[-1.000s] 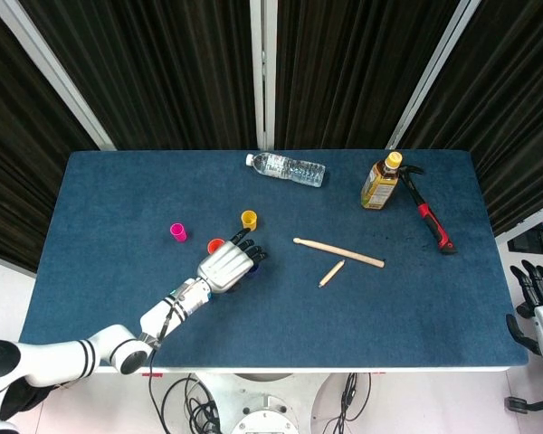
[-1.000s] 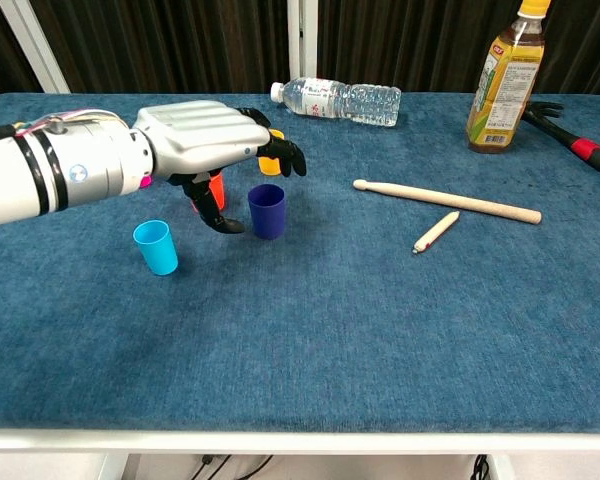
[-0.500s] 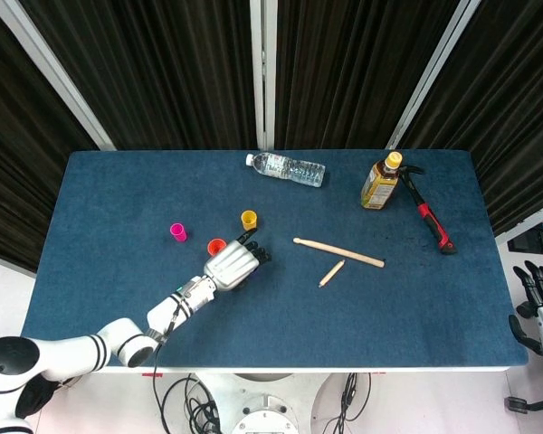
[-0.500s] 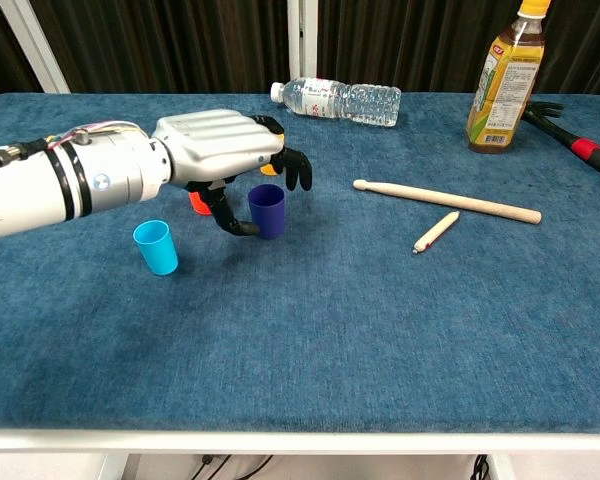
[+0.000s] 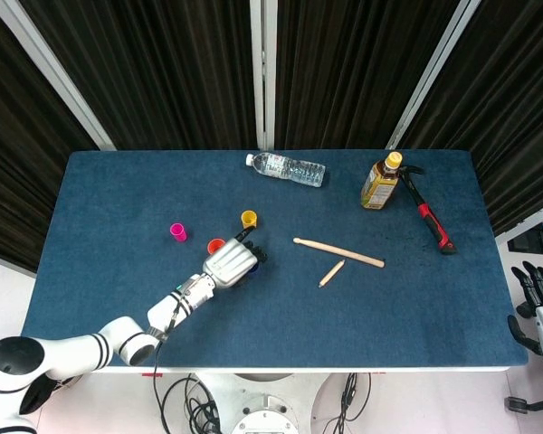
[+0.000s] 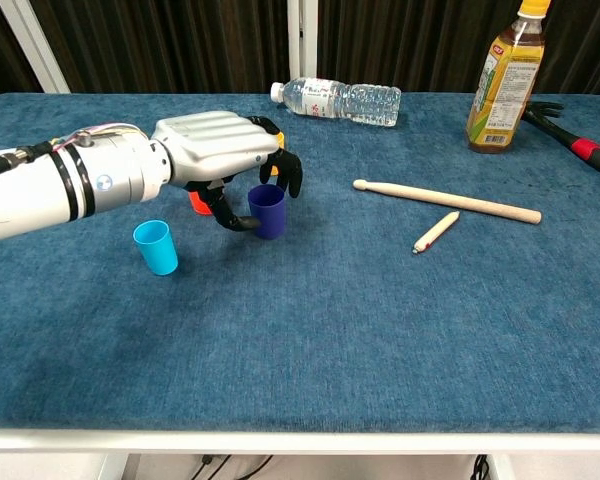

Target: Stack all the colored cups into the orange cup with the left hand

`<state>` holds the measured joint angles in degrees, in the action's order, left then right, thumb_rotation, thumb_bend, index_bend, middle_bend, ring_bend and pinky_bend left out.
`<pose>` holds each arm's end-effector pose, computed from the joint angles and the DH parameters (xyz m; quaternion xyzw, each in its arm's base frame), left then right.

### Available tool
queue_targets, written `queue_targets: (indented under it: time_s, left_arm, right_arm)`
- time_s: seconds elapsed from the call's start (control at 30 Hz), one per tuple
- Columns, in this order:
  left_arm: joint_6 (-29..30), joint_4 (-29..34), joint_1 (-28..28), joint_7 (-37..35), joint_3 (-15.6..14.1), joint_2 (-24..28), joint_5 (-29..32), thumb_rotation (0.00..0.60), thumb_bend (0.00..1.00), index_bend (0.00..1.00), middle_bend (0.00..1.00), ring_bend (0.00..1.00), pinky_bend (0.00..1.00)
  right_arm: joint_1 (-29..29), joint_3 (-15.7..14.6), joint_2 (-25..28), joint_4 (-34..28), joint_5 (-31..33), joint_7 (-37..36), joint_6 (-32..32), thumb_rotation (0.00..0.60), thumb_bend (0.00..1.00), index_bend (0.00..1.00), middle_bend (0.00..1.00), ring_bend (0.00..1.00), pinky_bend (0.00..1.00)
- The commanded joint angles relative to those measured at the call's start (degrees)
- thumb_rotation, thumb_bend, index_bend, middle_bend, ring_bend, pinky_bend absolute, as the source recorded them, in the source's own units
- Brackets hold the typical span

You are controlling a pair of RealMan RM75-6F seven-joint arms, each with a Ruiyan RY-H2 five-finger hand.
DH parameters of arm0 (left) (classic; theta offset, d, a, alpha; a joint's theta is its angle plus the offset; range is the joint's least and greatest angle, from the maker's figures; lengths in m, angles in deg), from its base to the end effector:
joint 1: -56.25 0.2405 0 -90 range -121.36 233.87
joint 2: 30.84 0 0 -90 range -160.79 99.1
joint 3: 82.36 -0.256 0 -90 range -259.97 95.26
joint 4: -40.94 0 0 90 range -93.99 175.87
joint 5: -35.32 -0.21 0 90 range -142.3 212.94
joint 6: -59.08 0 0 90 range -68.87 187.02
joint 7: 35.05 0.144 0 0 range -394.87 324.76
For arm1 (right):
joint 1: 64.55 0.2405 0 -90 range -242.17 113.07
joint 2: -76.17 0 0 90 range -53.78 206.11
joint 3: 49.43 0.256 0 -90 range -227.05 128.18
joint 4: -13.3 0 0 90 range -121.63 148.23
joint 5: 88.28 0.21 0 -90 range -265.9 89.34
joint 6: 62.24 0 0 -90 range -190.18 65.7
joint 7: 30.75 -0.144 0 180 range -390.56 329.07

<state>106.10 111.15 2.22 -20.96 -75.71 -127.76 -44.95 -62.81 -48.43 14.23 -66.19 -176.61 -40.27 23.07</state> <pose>-0.0907 0.3565 -0.0730 -0.8543 -0.2128 -0.3536 0.3160 -0.3616 -0.1583 0.1924 0.6120 -0.3750 0.3427 0.6061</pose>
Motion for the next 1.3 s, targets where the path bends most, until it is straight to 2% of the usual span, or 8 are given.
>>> queue_targets:
  time_s: [0.03, 0.5, 0.67, 0.9, 1.13, 1.3]
  left_arm:
    - [0.68, -0.49, 0.09, 0.08, -0.06, -0.3, -0.29, 0.6, 0.31, 0.38, 0.38, 0.37, 0.02]
    - [2.66, 0.86, 0.76, -1.07, -0.1, 0.54, -0.82, 0.6, 0.31, 0.44, 0.43, 0.41, 0.05]
    - [5.34, 6.61, 1.37, 1.05, 1.18, 4.88, -1.09, 0.6, 0.31, 0.44, 0.43, 0.42, 0.06]
    - [5.97, 12.64, 2.12, 6.34, 3.31, 10.93, 2.81, 0.6, 0.32, 0.45, 0.43, 0.43, 0.08]
    - [4.79, 11.46, 2.91, 7.8, 2.9, 12.14, 6.47, 0.6, 0.33, 0.45, 0.44, 0.43, 0.08]
    - [4.32, 10.87, 3.14, 7.65, 2.12, 12.22, 6.78, 0.6, 0.33, 0.46, 0.44, 0.43, 0.08]
  right_arm:
    - [0.02, 0.01, 0.01, -0.07, 0.05, 0.13, -0.07, 0.6, 0.35, 0.0, 0.0, 0.0, 0.0]
    - [-0.12, -0.01, -0.09, -0.14, 0.14, 0.37, -0.01, 0.6, 0.36, 0.0, 0.0, 0.0, 0.0]
    - [-0.03, 0.14, -0.05, -0.18, 0.24, 0.42, -0.08, 0.6, 0.36, 0.0, 0.0, 0.0, 0.0]
    - [0.22, -0.01, 0.09, -1.09, -0.31, 1.63, -0.18, 0.6, 0.36, 0.0, 0.0, 0.0, 0.0]
    - [0.39, -0.44, 0.44, -1.97, -0.96, 2.97, -0.46, 0.6, 0.36, 0.0, 0.0, 0.0, 0.0]
    - [0.46, -0.25, 0.53, -2.34, -0.56, 3.25, -0.63, 0.6, 0.36, 0.0, 0.0, 0.0, 0.0]
